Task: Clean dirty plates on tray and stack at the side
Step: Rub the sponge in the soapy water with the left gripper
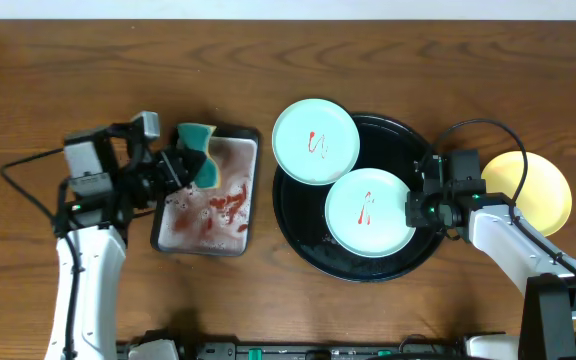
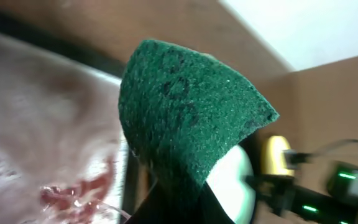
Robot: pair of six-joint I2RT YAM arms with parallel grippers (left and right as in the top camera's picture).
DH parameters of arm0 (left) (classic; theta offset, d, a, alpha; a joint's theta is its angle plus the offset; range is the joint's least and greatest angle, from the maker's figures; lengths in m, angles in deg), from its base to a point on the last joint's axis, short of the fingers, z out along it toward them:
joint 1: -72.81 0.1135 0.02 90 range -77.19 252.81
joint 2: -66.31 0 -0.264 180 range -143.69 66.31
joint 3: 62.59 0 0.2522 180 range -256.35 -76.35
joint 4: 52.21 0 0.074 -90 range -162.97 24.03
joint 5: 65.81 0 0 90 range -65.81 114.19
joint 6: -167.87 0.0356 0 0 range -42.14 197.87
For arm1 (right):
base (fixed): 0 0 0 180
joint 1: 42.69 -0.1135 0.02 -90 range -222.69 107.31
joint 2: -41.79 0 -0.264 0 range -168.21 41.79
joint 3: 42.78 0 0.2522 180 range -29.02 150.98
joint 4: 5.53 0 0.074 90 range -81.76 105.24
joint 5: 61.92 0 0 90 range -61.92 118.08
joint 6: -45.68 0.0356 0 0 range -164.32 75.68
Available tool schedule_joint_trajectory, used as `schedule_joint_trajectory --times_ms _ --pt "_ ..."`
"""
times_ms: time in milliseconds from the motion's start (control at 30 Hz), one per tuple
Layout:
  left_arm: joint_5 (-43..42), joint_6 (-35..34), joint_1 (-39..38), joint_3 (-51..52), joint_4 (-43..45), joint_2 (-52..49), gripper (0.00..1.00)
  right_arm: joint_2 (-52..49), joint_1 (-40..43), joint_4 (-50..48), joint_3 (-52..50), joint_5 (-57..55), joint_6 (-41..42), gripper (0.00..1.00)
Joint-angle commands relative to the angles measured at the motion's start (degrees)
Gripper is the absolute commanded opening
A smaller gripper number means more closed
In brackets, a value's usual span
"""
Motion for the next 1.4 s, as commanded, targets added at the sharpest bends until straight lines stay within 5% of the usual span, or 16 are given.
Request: schedule_joint_trajectory --times_ms 0,567,767,1000,1167,1367 --pt "-15.39 1.16 3.93 0.35 0.66 -1.14 0.07 -1.03 -0.72 0.07 -0.68 0.39 0.26 0.01" --pt "-17.07 2.99 7.06 0.35 0.61 -7.37 0.07 -1.03 -0.72 0.04 -0.68 0.39 0.26 0.01" --pt "13.27 5.03 2.4 1.46 -1.86 -8.2 0.07 -1.03 -0.72 0.04 -0.68 0.39 0.26 0.01" --pt "35.43 6.27 -10.93 1.49 -2.58 -8.26 0.07 -1.03 -0.72 0.07 -0.68 0.39 0.26 0.01" --pt "45.88 5.11 -18.95 1.49 -2.64 -9.25 0.07 -1.03 -0.72 0.07 -0.68 0.39 0.26 0.01" --pt "48.81 0.61 -24.65 1.49 -2.32 -14.25 0.08 -1.03 -0.72 0.07 -0.68 0.39 0.26 0.01"
